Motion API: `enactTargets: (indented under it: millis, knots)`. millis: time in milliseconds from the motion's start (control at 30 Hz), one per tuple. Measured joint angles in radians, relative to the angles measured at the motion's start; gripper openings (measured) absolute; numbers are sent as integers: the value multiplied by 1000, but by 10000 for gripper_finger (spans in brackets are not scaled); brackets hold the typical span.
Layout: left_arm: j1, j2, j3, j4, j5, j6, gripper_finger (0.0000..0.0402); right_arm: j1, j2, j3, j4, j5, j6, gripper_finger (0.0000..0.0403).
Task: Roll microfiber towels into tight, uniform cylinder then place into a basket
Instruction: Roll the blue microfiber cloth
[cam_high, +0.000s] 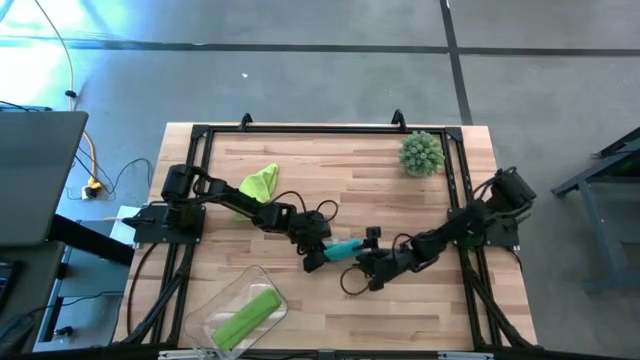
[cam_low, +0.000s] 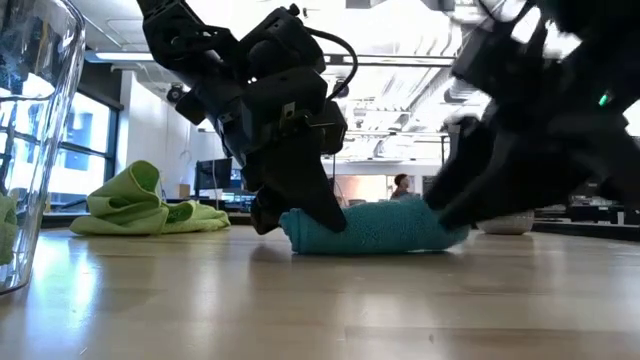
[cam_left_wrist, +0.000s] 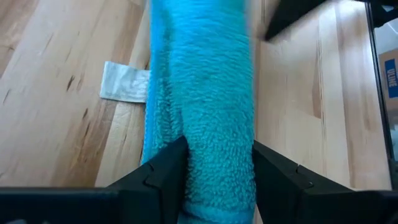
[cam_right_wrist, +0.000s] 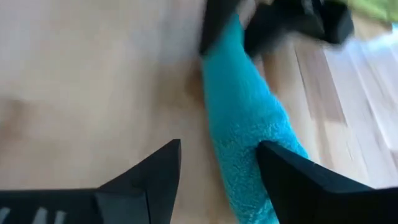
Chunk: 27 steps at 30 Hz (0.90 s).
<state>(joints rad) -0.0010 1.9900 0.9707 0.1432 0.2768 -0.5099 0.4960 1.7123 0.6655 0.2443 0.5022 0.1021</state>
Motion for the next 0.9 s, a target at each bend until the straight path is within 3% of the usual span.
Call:
enactTargets:
  millis: [500,733,900]
  knots:
    - [0,0,0,1,-10,5,153,12,-3,1,16,29,-49,206]
    - [0,0,0,1,-12,6,153,60,-82,1,-95,46,52,206]
    - [1,0,0,3,-15,8,153,35,-64,2,-39,84,-42,206]
